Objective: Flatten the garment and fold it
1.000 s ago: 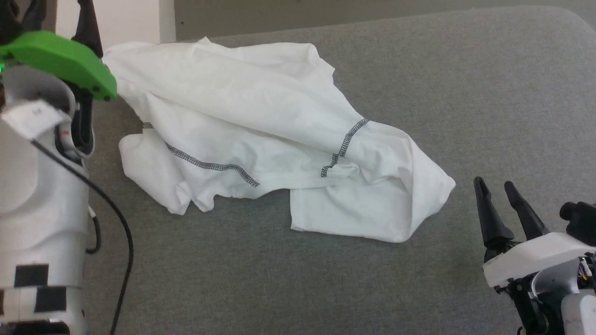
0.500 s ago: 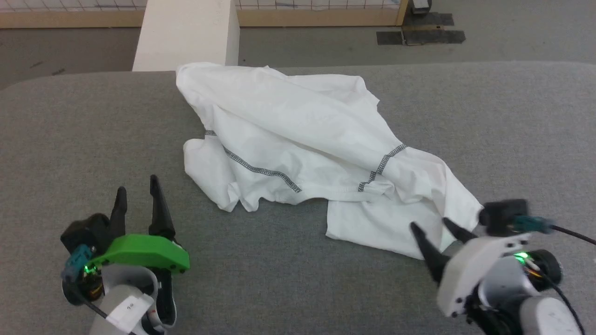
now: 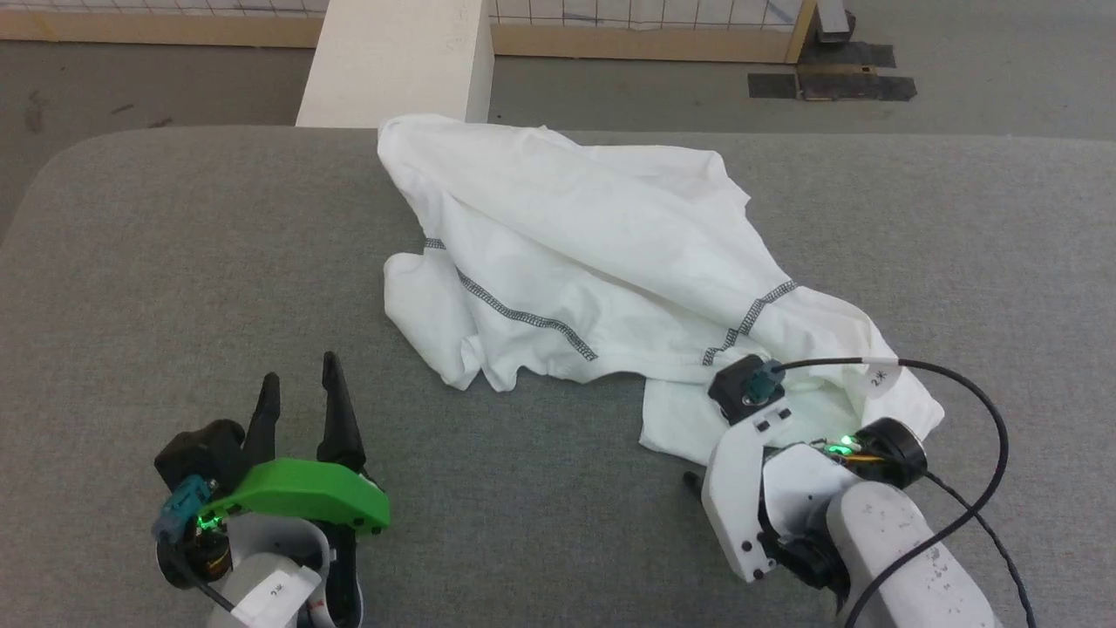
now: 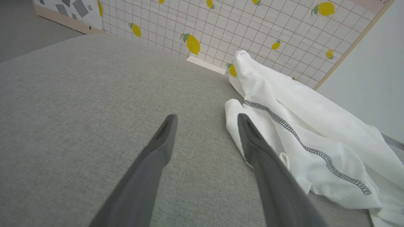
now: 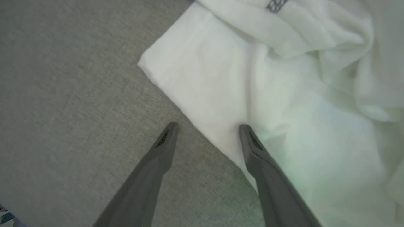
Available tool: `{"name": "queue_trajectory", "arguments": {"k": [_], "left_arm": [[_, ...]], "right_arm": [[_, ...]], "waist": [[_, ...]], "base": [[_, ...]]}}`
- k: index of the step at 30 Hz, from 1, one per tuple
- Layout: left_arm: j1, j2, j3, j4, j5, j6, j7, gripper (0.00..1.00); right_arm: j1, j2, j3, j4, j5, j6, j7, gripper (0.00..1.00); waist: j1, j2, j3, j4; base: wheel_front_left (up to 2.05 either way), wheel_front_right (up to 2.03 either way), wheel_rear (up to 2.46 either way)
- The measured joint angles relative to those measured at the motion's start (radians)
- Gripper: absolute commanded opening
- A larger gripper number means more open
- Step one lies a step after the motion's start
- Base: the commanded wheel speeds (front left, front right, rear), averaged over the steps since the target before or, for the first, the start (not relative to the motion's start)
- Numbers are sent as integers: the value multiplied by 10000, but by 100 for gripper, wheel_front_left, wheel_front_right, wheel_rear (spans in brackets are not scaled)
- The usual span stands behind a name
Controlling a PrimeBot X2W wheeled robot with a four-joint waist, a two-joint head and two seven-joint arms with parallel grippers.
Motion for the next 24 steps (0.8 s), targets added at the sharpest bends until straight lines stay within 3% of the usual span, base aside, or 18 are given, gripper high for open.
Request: {"name": "queue_trajectory", "arguments": {"k": [1, 2, 3, 4, 10, 13, 19, 24], "left_arm": [[-1, -2, -23, 4, -6, -2, 0, 100], [-1, -10, -33, 19, -12, -2, 0, 100], [0, -17, -19, 29, -42, -4, 0, 100], [1, -21, 0, 33, -94, -25, -2, 100], [9, -36, 52, 29, -263, -44, -36, 100], [19, -48, 86, 4, -351, -44, -104, 100], [12, -65, 10, -38, -380, -48, -105, 100], [2, -58, -58, -29, -382, -56, -102, 100]], "right_arm": [[-117, -23, 61, 142, 90, 0, -35, 100], [-198, -23, 59, 255, 245, 0, -59, 71], [-238, -35, 92, 284, 393, -2, -92, 31], [-257, -82, 109, 278, 570, -2, -188, 0], [317, -943, -476, -366, 1636, 6, -374, 0], [1101, -1584, -1396, -970, 2075, 10, -73, 0], [1960, -2874, -4788, -1473, 1494, 0, 339, 0], [1259, -3030, -6962, -1432, 382, 2, 46, 0]], "waist": [[0, 0, 31, 30], [0, 0, 58, 58], [0, 0, 77, 71], [0, 0, 99, 71], [0, 0, 109, -27], [0, 0, 75, -137], [0, 0, 77, -307], [0, 0, 190, -384]], "base": [[0, 0, 0], [0, 0, 0], [0, 0, 0], [0, 0, 0], [0, 0, 0], [0, 0, 0], [0, 0, 0], [0, 0, 0]]}}
